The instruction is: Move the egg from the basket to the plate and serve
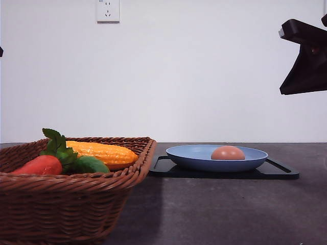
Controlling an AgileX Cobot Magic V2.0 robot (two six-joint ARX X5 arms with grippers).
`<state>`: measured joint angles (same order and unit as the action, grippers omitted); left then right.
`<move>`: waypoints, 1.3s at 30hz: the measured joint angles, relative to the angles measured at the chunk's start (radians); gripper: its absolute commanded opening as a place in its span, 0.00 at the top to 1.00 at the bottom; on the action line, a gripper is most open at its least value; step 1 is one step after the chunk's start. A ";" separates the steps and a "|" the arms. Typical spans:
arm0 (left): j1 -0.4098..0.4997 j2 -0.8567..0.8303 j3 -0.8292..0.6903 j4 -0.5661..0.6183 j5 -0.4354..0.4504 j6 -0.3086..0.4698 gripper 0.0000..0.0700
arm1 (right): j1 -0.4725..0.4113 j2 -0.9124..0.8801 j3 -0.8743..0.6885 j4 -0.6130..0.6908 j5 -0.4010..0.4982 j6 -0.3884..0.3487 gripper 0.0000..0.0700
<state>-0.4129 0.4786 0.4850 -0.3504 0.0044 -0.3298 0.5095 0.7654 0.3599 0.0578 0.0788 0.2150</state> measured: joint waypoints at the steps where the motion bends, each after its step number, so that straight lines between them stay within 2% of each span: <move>1: 0.000 0.000 0.000 0.000 0.000 0.000 1.00 | 0.000 0.000 0.000 0.000 0.000 0.000 1.00; 5: 0.001 -0.020 0.000 -0.013 0.000 0.001 1.00 | 0.000 0.000 0.000 0.001 0.000 0.000 1.00; 9: 0.031 -0.148 0.000 -0.039 0.001 0.069 1.00 | 0.000 0.000 0.000 0.003 0.000 0.000 1.00; 17: 0.215 -0.394 -0.058 -0.009 0.000 0.249 1.00 | 0.000 0.000 0.000 0.005 0.000 0.001 1.00; 20: 0.282 -0.438 -0.123 -0.008 0.000 0.280 1.00 | 0.000 0.000 0.000 0.005 0.000 0.001 1.00; 26: 0.379 -0.475 -0.294 0.124 0.000 0.287 1.00 | 0.000 0.000 0.000 0.006 0.000 0.001 1.00; 31: 0.405 -0.474 -0.430 0.147 0.000 0.253 1.00 | 0.000 0.000 0.000 0.006 0.000 0.002 1.00; 39: 0.406 -0.475 -0.454 0.169 0.000 0.236 1.00 | 0.000 0.000 0.000 0.006 0.000 0.002 1.00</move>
<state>-0.0067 0.0036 0.0307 -0.1818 0.0040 -0.0941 0.5095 0.7654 0.3599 0.0639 0.0788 0.2171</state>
